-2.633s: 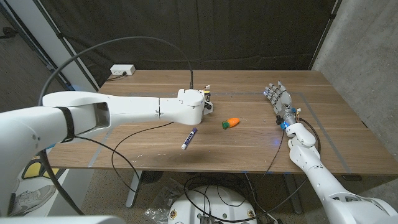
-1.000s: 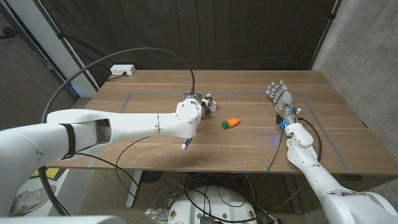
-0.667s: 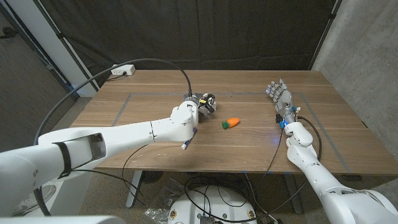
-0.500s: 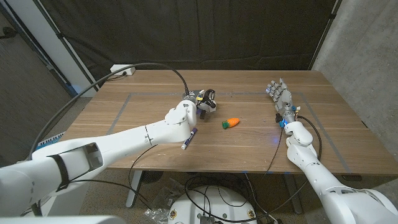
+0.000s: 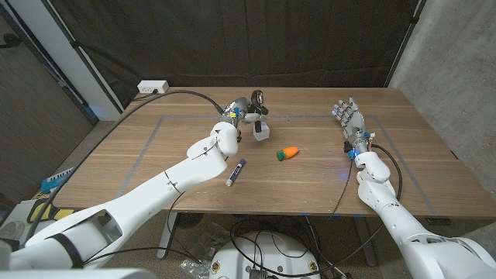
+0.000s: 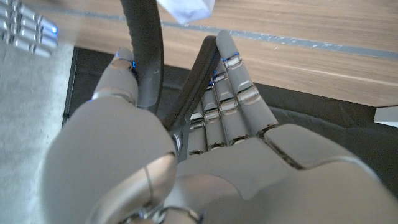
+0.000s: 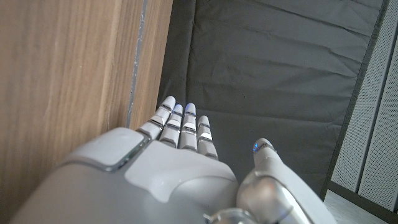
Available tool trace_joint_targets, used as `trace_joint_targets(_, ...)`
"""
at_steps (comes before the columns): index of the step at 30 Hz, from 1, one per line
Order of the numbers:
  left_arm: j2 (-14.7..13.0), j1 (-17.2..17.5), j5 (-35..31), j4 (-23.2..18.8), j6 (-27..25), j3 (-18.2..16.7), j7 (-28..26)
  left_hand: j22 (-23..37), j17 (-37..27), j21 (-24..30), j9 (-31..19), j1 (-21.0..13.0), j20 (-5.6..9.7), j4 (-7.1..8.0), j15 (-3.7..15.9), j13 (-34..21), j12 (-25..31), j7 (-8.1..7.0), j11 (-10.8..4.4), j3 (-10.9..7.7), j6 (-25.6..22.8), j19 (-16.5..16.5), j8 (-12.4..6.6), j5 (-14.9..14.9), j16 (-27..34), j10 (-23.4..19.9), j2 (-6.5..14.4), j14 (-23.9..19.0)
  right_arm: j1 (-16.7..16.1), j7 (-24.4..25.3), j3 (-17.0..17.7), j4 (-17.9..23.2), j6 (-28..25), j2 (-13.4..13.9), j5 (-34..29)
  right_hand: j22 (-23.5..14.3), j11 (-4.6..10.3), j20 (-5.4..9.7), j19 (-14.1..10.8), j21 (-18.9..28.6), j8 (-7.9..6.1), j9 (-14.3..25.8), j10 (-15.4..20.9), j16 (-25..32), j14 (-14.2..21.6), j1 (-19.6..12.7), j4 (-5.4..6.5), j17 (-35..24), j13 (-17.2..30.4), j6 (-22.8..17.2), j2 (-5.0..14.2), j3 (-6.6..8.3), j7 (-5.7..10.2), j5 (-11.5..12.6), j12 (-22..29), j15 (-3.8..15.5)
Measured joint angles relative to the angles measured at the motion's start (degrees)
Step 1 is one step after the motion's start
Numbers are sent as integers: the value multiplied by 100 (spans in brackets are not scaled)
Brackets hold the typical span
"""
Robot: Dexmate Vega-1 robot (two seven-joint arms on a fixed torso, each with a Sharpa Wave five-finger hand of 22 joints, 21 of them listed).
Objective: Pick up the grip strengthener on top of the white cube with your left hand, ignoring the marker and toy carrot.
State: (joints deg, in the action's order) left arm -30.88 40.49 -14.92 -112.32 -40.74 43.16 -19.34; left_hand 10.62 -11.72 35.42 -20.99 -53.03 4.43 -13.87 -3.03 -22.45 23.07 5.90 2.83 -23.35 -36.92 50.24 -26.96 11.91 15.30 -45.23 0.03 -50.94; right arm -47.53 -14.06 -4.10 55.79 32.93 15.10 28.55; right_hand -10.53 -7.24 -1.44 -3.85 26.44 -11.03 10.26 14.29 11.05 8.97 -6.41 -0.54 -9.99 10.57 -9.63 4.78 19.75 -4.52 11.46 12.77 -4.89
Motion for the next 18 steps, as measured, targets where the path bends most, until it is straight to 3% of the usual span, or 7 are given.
trace_joint_targets(5, 179, 367, 107, 41, 416, -440, -227, 20, -1, 100, -519, 0, 0, 156, -2, -192, 118, -155, -81, 156, 154, 0, -211, 225, 21, 81, 0, -2, -36, 25, -1, 51, 0, 13, 10, 0, 0, 0, 0, 0, 0, 0, 0, 0, 0, 23, 0, 0, 0, 0, -23, 0, 0, 0, 0, 0)
trace_joint_targets(6, 210, 421, 205, 64, 758, -499, -395, 35, -1, 137, -645, 0, 0, 176, -2, -194, 150, -163, -105, 176, 162, 0, -270, 287, 22, 105, 0, -2, -68, 30, -3, 94, 0, 27, 12, 0, 0, 0, 0, 0, 0, 0, 0, 0, 0, 23, 0, 0, 0, 0, -23, 0, 0, 0, 0, 0)
trace_joint_targets(12, 434, 701, 205, 250, 758, -827, -395, 361, -2, 594, -1628, 0, -46, 222, -2, -387, 338, -232, -205, 222, 232, 88, -738, 720, 23, 206, 0, -4, -68, 53, -3, 94, 0, 27, 24, 0, 0, 0, 0, 0, 0, 0, 0, 0, 0, 23, 0, 0, 0, 1, -23, 0, 0, 22, 0, 0)
trace_joint_targets(13, 481, 749, 454, 297, 1691, -886, -781, 463, -2, 719, -1776, 0, -17, 221, -2, -387, 339, -236, -206, 221, 236, 195, -810, 780, 24, 207, 0, -4, -141, 58, -4, 206, 0, 57, 27, 0, 0, 0, 0, 0, 0, 0, 0, 0, 0, 23, 0, 0, 0, 1, -23, 0, 0, 22, 0, 0)
trace_joint_targets(15, 543, 811, 501, 356, 1895, -960, -862, 762, -3, 1042, -2040, 0, -17, 209, -3, -428, 340, -254, -202, 210, 255, 319, -931, 895, 61, 203, 0, -5, -154, 65, -3, 227, 0, 62, 32, 0, 0, 0, 0, 0, 0, 0, 0, 0, 0, 23, 0, 6, 0, 1, -23, 0, 0, 22, 0, 0)
trace_joint_targets(17, 630, 893, 501, 446, 1895, -1059, -862, 1195, -4, 1472, -2226, 0, 115, 210, -3, -436, 372, -268, -108, 210, 297, 585, -1005, 1001, 88, 109, 0, -5, -154, 70, -3, 227, -1, 62, 37, 0, 0, 0, 0, 0, 0, 0, 0, 0, -1, 23, 0, 14, 0, 1, -23, 0, 1, 22, 0, 0)
trace_joint_targets(18, 656, 920, 569, 479, 2233, -1088, -979, 1456, -6, 1702, -2301, 0, 141, 209, -3, -436, 372, -245, -70, 210, 320, 620, -1038, 1050, 95, 71, 0, -5, -174, 71, -1, 259, -1, 71, 37, 0, 0, 0, 0, 0, 0, 0, 0, 0, 0, 23, 0, 14, 0, 1, -23, 0, 1, 22, 0, 0)
